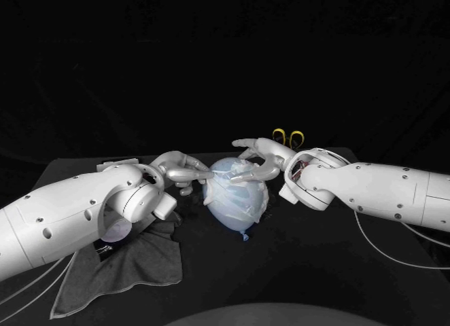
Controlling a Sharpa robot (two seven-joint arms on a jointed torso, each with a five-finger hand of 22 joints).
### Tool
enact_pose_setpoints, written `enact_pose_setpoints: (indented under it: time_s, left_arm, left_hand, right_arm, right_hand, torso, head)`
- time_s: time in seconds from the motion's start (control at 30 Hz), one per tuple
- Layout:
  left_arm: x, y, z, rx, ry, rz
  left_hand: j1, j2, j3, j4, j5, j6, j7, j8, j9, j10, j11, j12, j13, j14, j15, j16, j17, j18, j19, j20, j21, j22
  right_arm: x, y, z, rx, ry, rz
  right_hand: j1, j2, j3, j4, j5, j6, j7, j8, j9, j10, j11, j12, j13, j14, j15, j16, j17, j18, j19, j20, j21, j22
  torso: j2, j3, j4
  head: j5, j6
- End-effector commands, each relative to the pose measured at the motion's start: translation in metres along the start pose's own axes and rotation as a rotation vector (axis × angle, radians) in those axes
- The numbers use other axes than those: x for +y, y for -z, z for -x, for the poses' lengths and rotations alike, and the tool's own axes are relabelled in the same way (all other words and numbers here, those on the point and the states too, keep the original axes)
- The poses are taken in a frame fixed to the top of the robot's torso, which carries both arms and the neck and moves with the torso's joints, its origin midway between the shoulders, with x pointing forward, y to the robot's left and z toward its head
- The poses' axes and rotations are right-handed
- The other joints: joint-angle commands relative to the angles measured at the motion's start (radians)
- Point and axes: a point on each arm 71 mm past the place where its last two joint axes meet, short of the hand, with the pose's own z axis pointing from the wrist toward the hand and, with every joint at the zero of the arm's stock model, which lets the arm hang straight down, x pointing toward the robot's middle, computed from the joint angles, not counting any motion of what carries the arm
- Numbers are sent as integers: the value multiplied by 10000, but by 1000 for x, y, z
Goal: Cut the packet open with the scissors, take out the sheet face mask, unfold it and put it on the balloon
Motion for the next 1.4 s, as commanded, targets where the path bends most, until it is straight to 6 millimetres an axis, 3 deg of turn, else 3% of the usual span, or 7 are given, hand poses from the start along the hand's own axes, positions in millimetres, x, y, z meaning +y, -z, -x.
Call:
enact_pose_setpoints:
  time_s: [0.03, 0.23, 0.4, 0.57, 1.0, 1.2, 1.4]
  left_arm:
    - [-1, 1, 0, 134, 960, 67]
    - [1, 1, 1, 209, 1481, 255]
    - [2, 1, 3, 17, 1683, 301]
    - [3, 2, 7, -271, 1960, 315]
    - [7, 6, 14, -409, 2374, 448]
    - [9, 7, 18, -500, 2495, 500]
    - [11, 9, 22, -672, 2675, 537]
  left_hand:
    - [-176, -39, 17, 44, 31, 10, -94, 85, 265, 206, -127, 12, -13, 37, -55, 9, -62, -203, 48, -3, 44, 23]
    - [-257, -84, 37, 34, 31, 45, -143, 137, 296, 292, -179, 25, -18, 47, -102, 8, -135, -183, -23, -24, -4, -51]
    - [-710, 104, 157, 417, 37, 72, -299, 131, 333, 610, -313, -78, -124, 168, -231, 0, -120, -116, -283, -77, -225, -339]
    - [-594, -32, 350, 232, 38, 65, -282, 135, 371, 627, -336, -188, -187, 175, -262, -24, -258, -101, -341, -114, -289, -413]
    - [-313, -411, 1290, -769, 42, 76, 17, -4, 397, 346, -99, -564, -351, 27, -74, -80, -742, -6, -712, -103, -589, -815]
    - [-327, -420, 1323, -800, 37, 90, 28, -16, 392, 338, -86, -569, -351, 18, -64, -79, -767, -3, -721, -99, -591, -821]
    - [-847, -258, 1092, -512, 28, 47, -29, 24, 460, 456, -73, -504, -323, 14, -26, -57, -768, -12, -721, -32, -608, -802]
  right_arm:
    - [-1, 1, -6, 385, 369, 4]
    - [-2, 1, -7, 406, 503, -19]
    - [-2, 1, -8, 436, 547, -66]
    - [-3, 1, -9, 459, 596, -93]
    - [-5, 2, -9, 454, 702, -147]
    - [-5, 2, -9, 442, 746, -156]
    - [-6, 2, -9, 424, 790, -165]
  right_hand:
    - [144, 7, 78, 12, -59, 87, 1536, 49, 12, -48, 7, -71, -13, 19, 5, 9, -15, 117, 6, 14, 47, -16]
    - [191, -21, 85, 14, -59, 107, 1536, 54, 17, -49, 8, -86, -14, 18, 6, 4, -20, 116, -1, 14, 46, -22]
    - [233, -37, 94, 14, -58, 116, 1536, 55, 18, -44, 7, -96, -14, 23, 6, 2, -23, 116, 3, 13, 47, -21]
    - [253, -39, 102, 14, -56, 130, 1536, 59, 23, -40, 7, -101, -14, 20, 6, -1, -25, 116, 0, 14, 47, -23]
    - [289, -68, 107, 16, -56, 139, 1536, 60, 24, -52, 7, -117, -16, -8, 7, -12, -36, 117, -3, 13, 47, -26]
    - [289, -68, 107, 16, -56, 139, 1536, 60, 24, -52, 7, -117, -16, -8, 7, -12, -36, 117, -3, 13, 47, -26]
    - [306, -80, 110, 19, -55, 161, 1536, 66, 32, -38, 7, -121, -15, 20, 6, -9, -32, 118, 21, 13, 54, -15]
  torso:
    - [-2, 1, 8]
    - [0, 0, 0]
    - [0, 5, -8]
    - [-1, 7, -10]
    - [2, 1, 0]
    - [-6, 5, -2]
    - [-4, 2, -2]
  head:
    - [5, 8]
    - [15, 19]
    - [23, 1]
    - [25, -12]
    - [16, -48]
    - [38, -43]
    - [59, -36]
